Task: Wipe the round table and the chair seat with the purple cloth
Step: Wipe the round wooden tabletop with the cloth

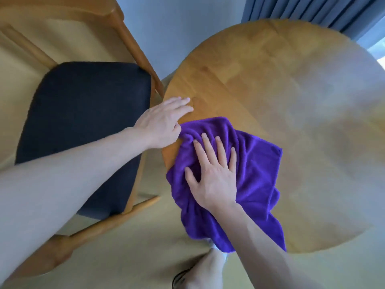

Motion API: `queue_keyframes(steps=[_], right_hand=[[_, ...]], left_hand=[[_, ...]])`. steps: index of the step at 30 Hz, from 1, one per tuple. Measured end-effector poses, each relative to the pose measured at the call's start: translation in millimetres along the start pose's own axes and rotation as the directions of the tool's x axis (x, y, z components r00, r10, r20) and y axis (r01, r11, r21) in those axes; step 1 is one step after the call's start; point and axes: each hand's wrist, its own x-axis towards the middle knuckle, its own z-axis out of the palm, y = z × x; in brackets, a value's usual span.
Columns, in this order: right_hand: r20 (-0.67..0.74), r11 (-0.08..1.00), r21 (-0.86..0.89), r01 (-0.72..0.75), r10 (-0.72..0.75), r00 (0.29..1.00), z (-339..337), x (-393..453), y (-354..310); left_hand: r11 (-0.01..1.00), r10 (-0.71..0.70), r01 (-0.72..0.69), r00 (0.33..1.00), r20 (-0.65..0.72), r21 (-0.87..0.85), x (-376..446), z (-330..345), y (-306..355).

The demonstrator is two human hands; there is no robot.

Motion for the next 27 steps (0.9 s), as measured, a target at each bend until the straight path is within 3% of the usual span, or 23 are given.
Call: queue_keyframes(steps=[3, 7, 9, 20, 24, 27], right_hand=[[0.012, 0.997, 0.012, -0.076, 0.075, 0.997, 8.5, 1.8, -22.3], [0.077, 0.997, -0.056, 0.061, -0.057, 0.995, 3.0, -12.3, -5.4], [0.061, 0.996, -0.062, 0.058, -0.054, 0.997, -0.1, -18.5, 4.1], [-0.105, 0.987, -0.030, -0.155, 0.151, 0.983, 13.6, -12.6, -11.2], [-0.177, 0.935, 0.028, -0.353, 0.353, 0.919, 17.4, 16.8, -29.8], [-0.205, 0.876, 0.089, -0.473, 0.481, 0.852, 19.2, 37.0, -47.4]], left_hand=[[1.000, -0.011, 0.011, 1.000, 0.000, 0.000, 8.6, -8.5, 3.7], [0.997, -0.023, 0.018, 0.998, 0.066, 0.079, 4.1, -13.4, 4.6], [0.995, -0.023, 0.010, 0.990, 0.142, 0.095, -8.1, -7.0, 6.3], [0.965, 0.040, -0.098, 0.972, 0.232, 0.245, -8.6, 9.1, -6.6], [0.964, 0.065, -0.132, 0.959, 0.277, 0.231, 3.3, -10.1, -12.9], [0.910, 0.128, -0.243, 0.936, 0.329, 0.337, 21.2, -28.9, -16.1]])
